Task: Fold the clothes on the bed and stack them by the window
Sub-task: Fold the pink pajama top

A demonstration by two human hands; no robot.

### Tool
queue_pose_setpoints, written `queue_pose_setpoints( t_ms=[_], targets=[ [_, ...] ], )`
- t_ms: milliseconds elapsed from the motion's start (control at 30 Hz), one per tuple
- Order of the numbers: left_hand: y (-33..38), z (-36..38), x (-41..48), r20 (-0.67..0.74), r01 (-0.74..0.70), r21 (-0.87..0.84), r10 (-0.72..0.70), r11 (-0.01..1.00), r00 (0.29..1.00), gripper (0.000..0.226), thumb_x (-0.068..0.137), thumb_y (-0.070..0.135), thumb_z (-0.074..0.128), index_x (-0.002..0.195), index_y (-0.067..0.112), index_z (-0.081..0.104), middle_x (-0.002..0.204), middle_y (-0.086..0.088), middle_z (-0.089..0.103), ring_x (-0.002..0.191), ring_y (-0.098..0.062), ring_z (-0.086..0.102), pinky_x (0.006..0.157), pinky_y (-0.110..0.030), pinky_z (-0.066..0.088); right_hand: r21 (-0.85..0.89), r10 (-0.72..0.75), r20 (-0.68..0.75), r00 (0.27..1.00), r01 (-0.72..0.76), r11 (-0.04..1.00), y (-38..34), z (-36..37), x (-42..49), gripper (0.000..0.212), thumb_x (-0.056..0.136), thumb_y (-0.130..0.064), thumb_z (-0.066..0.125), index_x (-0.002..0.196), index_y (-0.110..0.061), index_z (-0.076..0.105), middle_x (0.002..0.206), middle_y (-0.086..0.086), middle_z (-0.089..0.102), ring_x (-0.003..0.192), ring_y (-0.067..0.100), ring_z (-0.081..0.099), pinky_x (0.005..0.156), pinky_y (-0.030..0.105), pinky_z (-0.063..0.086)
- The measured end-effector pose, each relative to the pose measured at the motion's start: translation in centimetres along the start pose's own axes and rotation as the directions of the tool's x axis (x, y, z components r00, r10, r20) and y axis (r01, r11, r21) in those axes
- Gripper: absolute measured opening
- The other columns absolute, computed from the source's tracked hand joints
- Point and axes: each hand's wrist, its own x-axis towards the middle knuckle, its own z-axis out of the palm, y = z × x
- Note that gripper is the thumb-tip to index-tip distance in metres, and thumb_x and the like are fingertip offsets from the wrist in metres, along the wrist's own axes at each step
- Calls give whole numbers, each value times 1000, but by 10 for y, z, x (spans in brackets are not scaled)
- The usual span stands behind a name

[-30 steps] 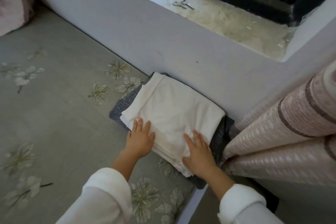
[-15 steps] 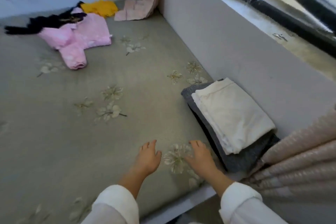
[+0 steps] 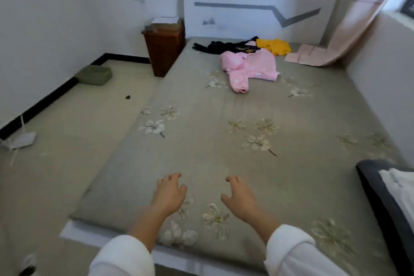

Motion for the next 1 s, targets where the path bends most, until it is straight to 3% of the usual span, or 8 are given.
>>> queue_pose_setpoints(
  t_ms=[233,433,700,1000],
  targets=[
    [-120,-86,-9,-154,170,-95,-183,981,971,49,99,29,40,146,16,31,150,-11,32,137,-30,25,110,-37,27,-94,-231,122,965,243,966,-139,47,58,58,92,-36,55,142,-15,36,144,4,37,128,22,42,102,29,36],
    [-203,-151,25,-191,228,-61,-236,972,953,49,98,31,38,145,18,31,147,-9,35,134,-27,27,109,-36,30,-76,-344,189,920,363,929,-251,92,116,59,94,-37,54,144,-15,33,146,3,34,130,20,41,105,30,34],
    [-294,-256,107,-245,262,7,-253,965,936,47,97,30,40,142,19,35,144,-8,38,132,-27,30,106,-37,34,41,-412,192,891,412,910,-399,126,204,60,93,-35,55,145,-13,31,147,3,32,131,19,40,105,28,33],
    [-403,-347,178,-298,208,-7,-201,978,933,45,97,29,40,141,20,37,144,-6,38,133,-25,29,105,-37,34,-44,-360,183,915,374,926,-518,172,285,61,92,-34,55,144,-12,32,146,5,32,128,23,43,104,30,35]
  ],
)
